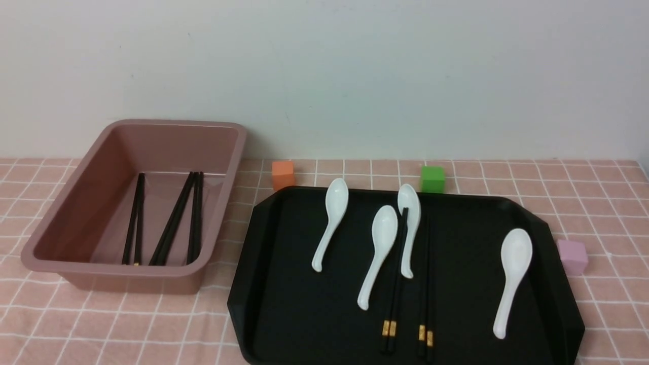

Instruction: On pink tablecloth take chopsticks from black tray and put them in box.

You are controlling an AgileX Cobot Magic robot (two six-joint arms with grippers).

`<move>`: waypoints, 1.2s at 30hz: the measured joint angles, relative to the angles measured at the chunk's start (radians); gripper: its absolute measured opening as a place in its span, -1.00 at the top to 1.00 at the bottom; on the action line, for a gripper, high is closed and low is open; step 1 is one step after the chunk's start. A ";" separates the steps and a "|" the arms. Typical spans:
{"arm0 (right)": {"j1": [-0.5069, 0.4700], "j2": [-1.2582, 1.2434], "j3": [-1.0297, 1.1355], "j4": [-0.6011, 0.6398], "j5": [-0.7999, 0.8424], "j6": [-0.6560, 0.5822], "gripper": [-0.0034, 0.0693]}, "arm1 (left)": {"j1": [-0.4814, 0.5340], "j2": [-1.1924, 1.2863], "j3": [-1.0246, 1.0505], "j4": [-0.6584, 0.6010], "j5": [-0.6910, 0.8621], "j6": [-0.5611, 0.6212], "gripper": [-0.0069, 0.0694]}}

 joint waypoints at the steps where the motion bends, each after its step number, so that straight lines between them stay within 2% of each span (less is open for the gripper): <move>1: 0.006 0.000 0.000 0.000 0.014 0.000 0.92 | 0.000 0.000 0.000 0.000 0.000 0.000 0.20; 12: 0.036 0.000 0.000 0.025 0.032 -0.026 0.92 | 0.000 0.000 0.000 0.000 0.000 0.000 0.20; 14: 0.036 0.000 0.000 0.052 0.034 -0.070 0.92 | 0.000 0.000 0.000 0.000 0.000 0.000 0.20; 20: 0.037 0.000 -0.007 0.222 0.080 -0.311 0.92 | 0.000 0.000 0.000 0.000 0.000 0.000 0.20; 36: 0.037 0.000 -0.009 0.244 0.089 -0.341 0.91 | 0.000 0.000 0.000 0.000 0.000 0.000 0.20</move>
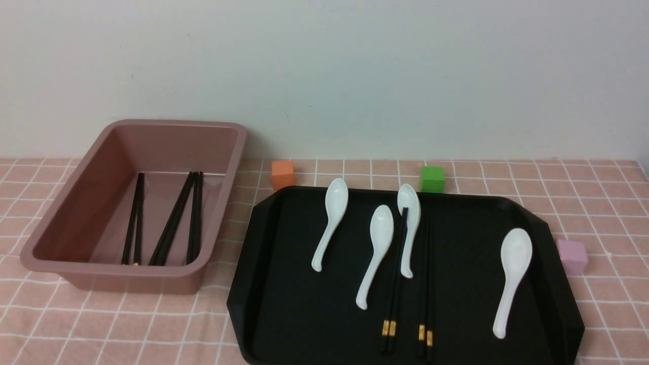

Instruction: On pink tablecloth take chopsticks from black tray and put them in box.

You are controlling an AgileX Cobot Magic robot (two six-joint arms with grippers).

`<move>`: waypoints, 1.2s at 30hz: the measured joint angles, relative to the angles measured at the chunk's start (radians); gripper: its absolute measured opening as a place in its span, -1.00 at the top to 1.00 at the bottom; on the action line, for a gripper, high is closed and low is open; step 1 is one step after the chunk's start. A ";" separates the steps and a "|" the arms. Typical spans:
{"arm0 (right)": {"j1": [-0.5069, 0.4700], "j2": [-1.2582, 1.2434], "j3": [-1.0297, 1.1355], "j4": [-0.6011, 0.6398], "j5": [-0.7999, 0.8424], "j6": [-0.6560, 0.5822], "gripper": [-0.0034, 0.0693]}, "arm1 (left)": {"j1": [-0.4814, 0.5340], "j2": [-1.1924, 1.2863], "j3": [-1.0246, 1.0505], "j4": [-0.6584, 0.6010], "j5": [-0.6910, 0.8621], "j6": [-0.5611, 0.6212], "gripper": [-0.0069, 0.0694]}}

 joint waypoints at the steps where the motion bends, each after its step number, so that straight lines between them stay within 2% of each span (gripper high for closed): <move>1: 0.000 0.000 0.000 0.000 0.000 0.000 0.90 | 0.000 0.000 0.000 0.000 0.000 0.000 0.20; 36: 0.000 0.000 0.000 0.000 0.001 -0.003 0.83 | 0.000 0.000 0.000 0.000 0.000 0.000 0.20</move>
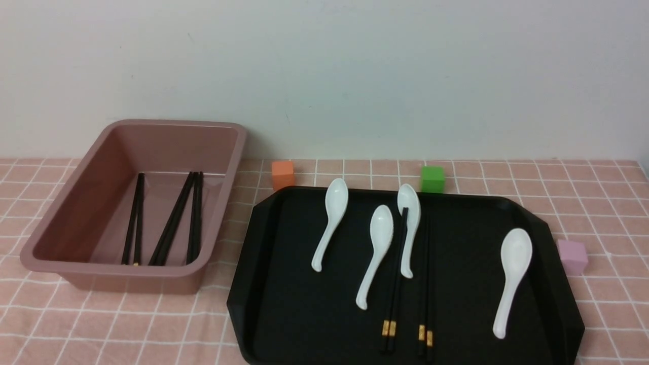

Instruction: On pink tablecloth take chopsticks from black tray and put them in box.

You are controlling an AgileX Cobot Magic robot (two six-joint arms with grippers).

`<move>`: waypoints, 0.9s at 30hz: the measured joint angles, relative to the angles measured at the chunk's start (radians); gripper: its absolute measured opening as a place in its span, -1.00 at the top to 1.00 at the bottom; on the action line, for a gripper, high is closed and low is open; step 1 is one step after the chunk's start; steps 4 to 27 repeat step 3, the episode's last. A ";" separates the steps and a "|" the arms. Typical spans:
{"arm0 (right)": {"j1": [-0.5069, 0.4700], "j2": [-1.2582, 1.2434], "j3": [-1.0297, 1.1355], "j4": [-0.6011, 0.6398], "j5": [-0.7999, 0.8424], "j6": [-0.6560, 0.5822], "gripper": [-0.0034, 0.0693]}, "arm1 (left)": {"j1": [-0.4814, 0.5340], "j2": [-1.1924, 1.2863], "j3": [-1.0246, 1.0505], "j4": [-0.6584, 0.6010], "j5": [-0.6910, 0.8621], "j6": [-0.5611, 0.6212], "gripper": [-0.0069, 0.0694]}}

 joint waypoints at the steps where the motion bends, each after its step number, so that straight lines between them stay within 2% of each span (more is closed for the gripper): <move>1: 0.000 0.000 0.000 0.000 0.000 0.000 0.83 | 0.000 0.000 0.000 0.000 0.000 0.000 0.20; 27: 0.000 0.000 0.000 0.000 0.000 0.000 0.82 | 0.000 0.000 0.000 0.000 0.000 0.000 0.20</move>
